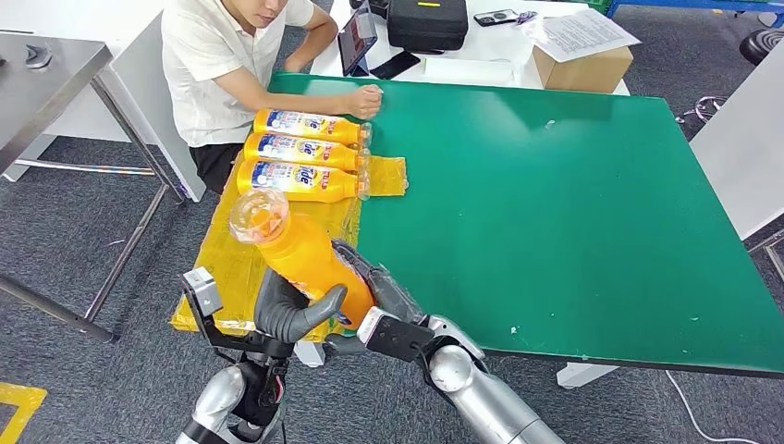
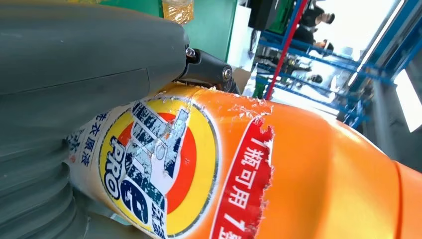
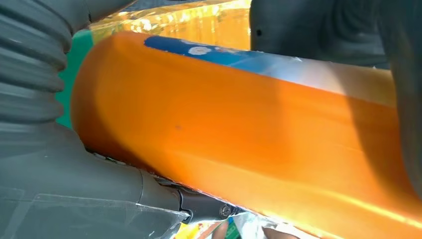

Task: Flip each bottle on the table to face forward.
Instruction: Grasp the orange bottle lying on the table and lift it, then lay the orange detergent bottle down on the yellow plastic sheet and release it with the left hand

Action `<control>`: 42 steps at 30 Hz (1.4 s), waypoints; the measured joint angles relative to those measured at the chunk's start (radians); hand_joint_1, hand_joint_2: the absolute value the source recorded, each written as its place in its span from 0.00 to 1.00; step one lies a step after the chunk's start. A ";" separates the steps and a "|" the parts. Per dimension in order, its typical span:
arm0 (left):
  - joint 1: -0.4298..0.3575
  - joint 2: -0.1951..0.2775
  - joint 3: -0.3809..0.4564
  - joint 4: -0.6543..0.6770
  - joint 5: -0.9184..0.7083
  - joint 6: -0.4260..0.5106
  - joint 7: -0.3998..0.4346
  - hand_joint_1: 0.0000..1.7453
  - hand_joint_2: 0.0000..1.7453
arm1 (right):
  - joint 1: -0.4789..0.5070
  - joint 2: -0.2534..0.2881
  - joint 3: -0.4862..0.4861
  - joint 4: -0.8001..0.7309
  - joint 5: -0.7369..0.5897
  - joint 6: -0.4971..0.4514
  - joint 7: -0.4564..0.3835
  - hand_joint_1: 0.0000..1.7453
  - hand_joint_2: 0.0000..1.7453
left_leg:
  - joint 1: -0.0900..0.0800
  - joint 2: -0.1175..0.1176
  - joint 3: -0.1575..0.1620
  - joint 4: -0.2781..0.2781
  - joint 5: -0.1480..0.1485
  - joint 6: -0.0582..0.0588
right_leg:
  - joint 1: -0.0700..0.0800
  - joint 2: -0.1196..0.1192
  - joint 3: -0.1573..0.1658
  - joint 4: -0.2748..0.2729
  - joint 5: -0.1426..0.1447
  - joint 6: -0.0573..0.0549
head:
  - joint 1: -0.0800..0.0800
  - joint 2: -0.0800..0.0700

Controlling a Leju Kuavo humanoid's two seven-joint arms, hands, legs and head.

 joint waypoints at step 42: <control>-0.479 0.177 0.096 0.678 -1.358 0.121 0.159 1.00 1.00 | 0.395 -0.037 -0.267 -0.336 -0.179 -0.594 -0.117 0.00 1.00 | 0.000 0.000 -0.001 0.000 0.002 -0.001 | 0.000 0.000 -0.002 0.001 0.002 -0.003 | 0.000 0.000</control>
